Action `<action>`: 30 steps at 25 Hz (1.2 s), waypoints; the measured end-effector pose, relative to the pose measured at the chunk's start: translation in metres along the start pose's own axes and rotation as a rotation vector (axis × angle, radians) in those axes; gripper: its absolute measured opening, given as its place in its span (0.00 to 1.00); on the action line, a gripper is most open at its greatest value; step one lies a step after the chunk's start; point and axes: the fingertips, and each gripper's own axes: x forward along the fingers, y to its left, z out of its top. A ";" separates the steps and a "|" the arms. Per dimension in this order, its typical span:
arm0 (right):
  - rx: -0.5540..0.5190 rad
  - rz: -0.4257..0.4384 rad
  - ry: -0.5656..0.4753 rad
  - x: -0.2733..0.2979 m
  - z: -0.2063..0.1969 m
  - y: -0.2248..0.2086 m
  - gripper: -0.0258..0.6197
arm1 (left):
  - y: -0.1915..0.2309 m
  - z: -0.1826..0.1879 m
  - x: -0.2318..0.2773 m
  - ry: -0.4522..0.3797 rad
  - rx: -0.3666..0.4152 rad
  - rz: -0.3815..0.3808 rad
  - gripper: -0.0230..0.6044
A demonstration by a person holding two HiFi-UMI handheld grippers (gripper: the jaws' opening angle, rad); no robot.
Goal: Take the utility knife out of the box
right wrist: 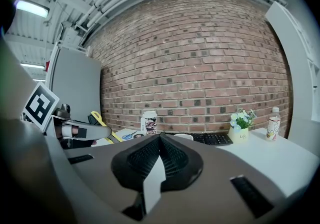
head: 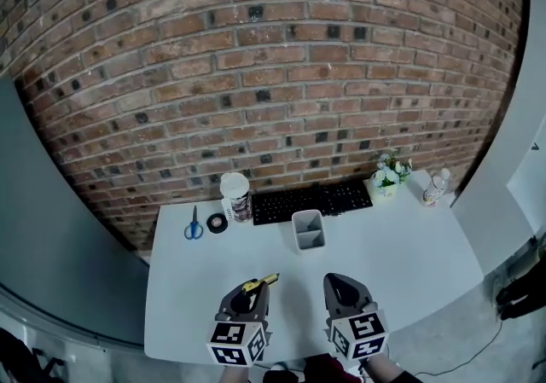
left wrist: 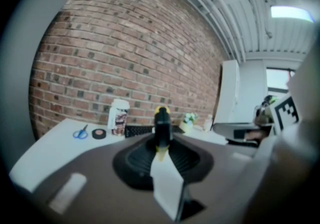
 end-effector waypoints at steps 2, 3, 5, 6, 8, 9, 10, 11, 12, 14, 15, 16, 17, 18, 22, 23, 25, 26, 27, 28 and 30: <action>-0.003 0.002 0.000 -0.002 0.000 0.005 0.05 | 0.001 -0.002 -0.006 0.003 0.001 0.000 0.15; -0.005 0.003 0.000 -0.002 -0.001 0.008 0.05 | 0.002 -0.004 -0.009 0.004 0.002 0.000 0.15; -0.008 0.007 -0.002 -0.004 0.000 0.013 0.05 | 0.004 -0.005 -0.014 0.004 0.004 0.001 0.15; -0.010 0.010 -0.004 -0.004 0.000 0.016 0.05 | 0.005 -0.005 -0.017 0.005 0.005 0.002 0.15; -0.016 0.019 -0.006 -0.006 0.002 0.021 0.05 | 0.007 -0.005 -0.022 0.004 0.008 0.004 0.15; -0.019 0.023 -0.006 -0.007 0.002 0.024 0.05 | 0.008 -0.006 -0.025 0.004 0.010 0.005 0.15; -0.022 0.027 -0.006 -0.008 0.002 0.026 0.05 | 0.010 -0.006 -0.027 0.004 0.012 0.006 0.15; -0.026 0.030 -0.005 -0.008 0.001 0.029 0.05 | 0.011 -0.007 -0.029 0.005 0.014 0.006 0.15; -0.030 0.032 -0.004 -0.009 0.000 0.031 0.05 | 0.012 -0.008 -0.031 0.005 0.016 0.007 0.15; -0.042 0.034 -0.002 -0.011 -0.002 0.035 0.05 | 0.015 -0.010 -0.035 0.004 0.018 0.010 0.15; -0.047 0.034 -0.002 -0.011 -0.002 0.037 0.05 | 0.016 -0.010 -0.036 0.002 0.017 0.011 0.15; -0.051 0.035 -0.002 -0.012 -0.002 0.039 0.05 | 0.017 -0.010 -0.038 0.000 0.017 0.012 0.15; -0.052 0.037 -0.002 -0.012 -0.003 0.041 0.05 | 0.019 -0.010 -0.040 -0.002 0.018 0.013 0.15; -0.051 0.039 -0.002 -0.012 -0.003 0.043 0.05 | 0.020 -0.010 -0.042 -0.004 0.018 0.015 0.15; -0.048 0.050 -0.006 -0.012 -0.003 0.051 0.05 | 0.026 -0.009 -0.050 -0.009 0.019 0.023 0.15; -0.049 0.051 -0.006 -0.012 -0.003 0.054 0.05 | 0.027 -0.009 -0.052 -0.010 0.019 0.024 0.15; -0.053 0.053 -0.006 -0.012 -0.002 0.058 0.05 | 0.030 -0.008 -0.055 -0.012 0.019 0.026 0.15; -0.055 0.052 -0.005 -0.013 -0.002 0.060 0.05 | 0.031 -0.008 -0.057 -0.012 0.019 0.026 0.15; -0.056 0.052 -0.004 -0.013 -0.003 0.062 0.05 | 0.031 -0.009 -0.059 -0.013 0.019 0.025 0.15; -0.057 0.052 -0.004 -0.014 -0.003 0.063 0.05 | 0.032 -0.009 -0.061 -0.014 0.019 0.025 0.15; -0.059 0.053 -0.005 -0.015 -0.003 0.066 0.05 | 0.033 -0.009 -0.064 -0.017 0.018 0.023 0.15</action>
